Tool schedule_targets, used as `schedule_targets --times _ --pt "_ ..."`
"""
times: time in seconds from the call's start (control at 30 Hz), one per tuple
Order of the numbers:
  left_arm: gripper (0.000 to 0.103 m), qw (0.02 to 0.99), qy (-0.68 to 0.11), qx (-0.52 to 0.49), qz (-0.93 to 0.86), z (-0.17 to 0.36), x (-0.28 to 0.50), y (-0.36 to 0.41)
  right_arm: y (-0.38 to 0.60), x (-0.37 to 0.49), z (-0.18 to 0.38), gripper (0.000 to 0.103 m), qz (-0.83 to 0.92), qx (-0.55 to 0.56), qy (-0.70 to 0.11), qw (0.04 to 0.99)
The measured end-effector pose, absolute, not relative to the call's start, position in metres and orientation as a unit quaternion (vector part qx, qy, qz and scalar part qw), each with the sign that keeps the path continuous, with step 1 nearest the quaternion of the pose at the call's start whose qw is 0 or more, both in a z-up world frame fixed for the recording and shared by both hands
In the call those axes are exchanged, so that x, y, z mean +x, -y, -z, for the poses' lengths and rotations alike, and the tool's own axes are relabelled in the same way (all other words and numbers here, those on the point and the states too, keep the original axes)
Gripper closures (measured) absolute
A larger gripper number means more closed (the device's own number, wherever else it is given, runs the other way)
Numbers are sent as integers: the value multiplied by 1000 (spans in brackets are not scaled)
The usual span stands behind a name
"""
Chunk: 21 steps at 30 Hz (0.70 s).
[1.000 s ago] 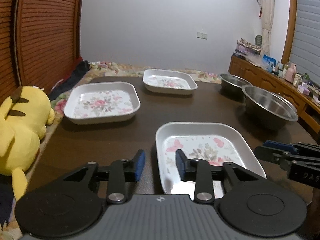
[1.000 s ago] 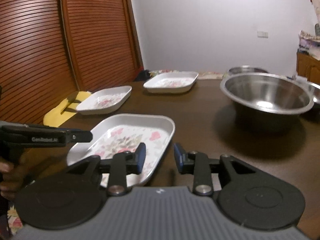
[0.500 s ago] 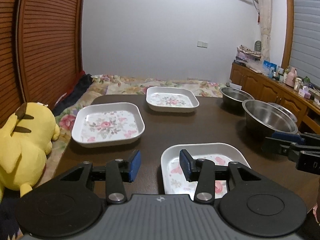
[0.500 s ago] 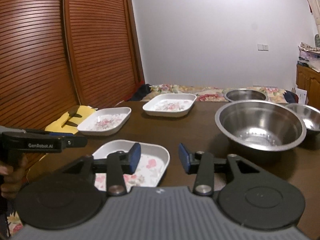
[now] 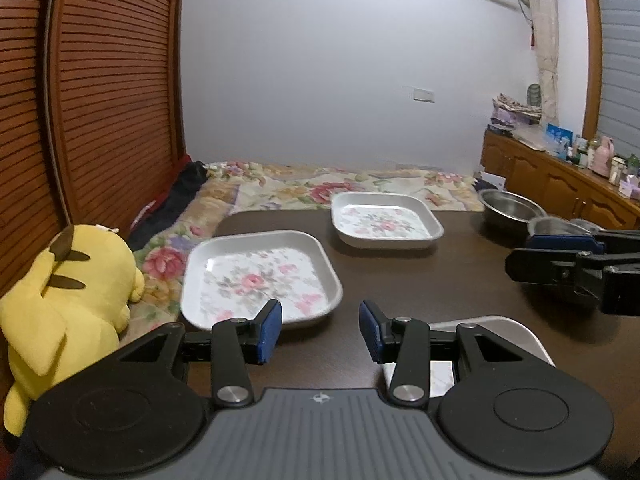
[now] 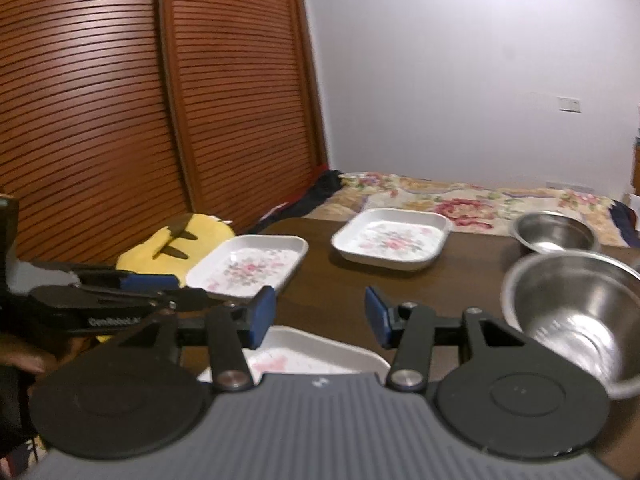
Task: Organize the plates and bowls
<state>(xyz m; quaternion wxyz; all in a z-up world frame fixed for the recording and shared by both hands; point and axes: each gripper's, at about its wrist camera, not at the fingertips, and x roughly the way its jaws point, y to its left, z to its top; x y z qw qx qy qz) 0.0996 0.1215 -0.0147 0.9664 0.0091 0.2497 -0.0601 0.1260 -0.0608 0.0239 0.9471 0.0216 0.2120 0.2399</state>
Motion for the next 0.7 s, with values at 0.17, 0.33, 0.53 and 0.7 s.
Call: schedule_targets --times 0.17,0.33,0.53,0.7 --pt "57 968 -245 9 44 14 123 -144 36 156 -35 52 -277 17 -235 931" --pt "56 968 -250 6 29 19 147 -169 14 182 -38 52 -298 20 -266 917" --pt "56 966 -258 -10 16 30 173 -197 -13 221 -27 53 -290 11 -310 905" --pt "56 963 -268 -14 18 38 187 -211 -24 238 -12 55 -280 2 -342 897"
